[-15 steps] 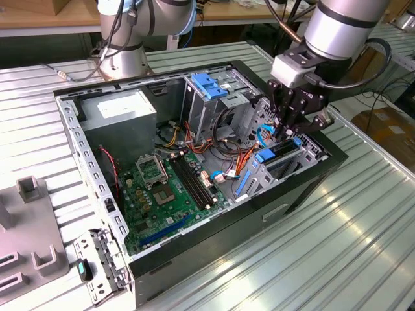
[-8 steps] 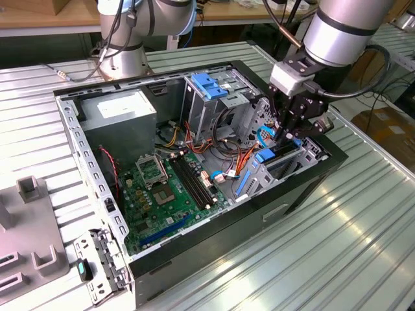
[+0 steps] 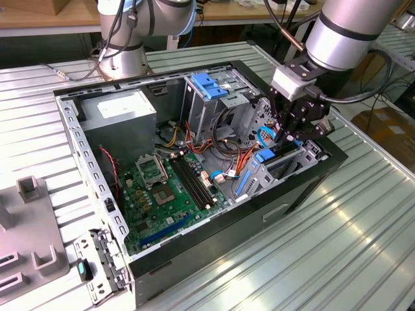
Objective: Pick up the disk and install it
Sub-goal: 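Insert the second disk wire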
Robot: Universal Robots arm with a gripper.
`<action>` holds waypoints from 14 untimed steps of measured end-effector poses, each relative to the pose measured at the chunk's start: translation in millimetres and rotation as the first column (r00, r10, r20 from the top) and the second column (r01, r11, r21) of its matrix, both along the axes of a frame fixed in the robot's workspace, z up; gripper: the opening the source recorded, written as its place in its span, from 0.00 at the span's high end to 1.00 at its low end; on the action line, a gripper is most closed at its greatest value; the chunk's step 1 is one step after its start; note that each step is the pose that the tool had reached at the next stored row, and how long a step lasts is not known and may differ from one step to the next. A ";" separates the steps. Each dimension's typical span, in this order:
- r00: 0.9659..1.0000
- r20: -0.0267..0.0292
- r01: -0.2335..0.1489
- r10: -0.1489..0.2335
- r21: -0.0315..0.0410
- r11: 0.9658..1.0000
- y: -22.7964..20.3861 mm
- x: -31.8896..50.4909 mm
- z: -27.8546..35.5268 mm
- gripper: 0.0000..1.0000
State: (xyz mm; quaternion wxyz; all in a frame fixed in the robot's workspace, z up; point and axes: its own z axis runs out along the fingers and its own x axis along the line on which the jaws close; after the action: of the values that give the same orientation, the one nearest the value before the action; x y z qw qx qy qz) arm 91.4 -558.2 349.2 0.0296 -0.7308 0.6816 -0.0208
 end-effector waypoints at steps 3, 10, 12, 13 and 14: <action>1.000 0.000 0.003 -0.003 0.006 1.000 0.0 0.0 -0.9 0.84; 1.000 0.000 0.018 -0.018 0.015 1.000 -1.0 0.0 -1.0 0.84; 1.000 0.000 0.019 -0.019 0.019 1.000 -1.8 0.0 -1.0 0.84; 1.000 0.000 0.020 -0.020 0.021 1.000 -2.1 0.0 -1.1 0.84; 1.000 0.000 0.020 -0.020 0.022 1.000 -2.4 0.0 -1.0 0.84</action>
State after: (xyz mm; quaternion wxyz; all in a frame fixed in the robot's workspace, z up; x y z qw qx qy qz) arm 91.4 -560.6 348.1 0.0377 -0.7235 0.6891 -0.0135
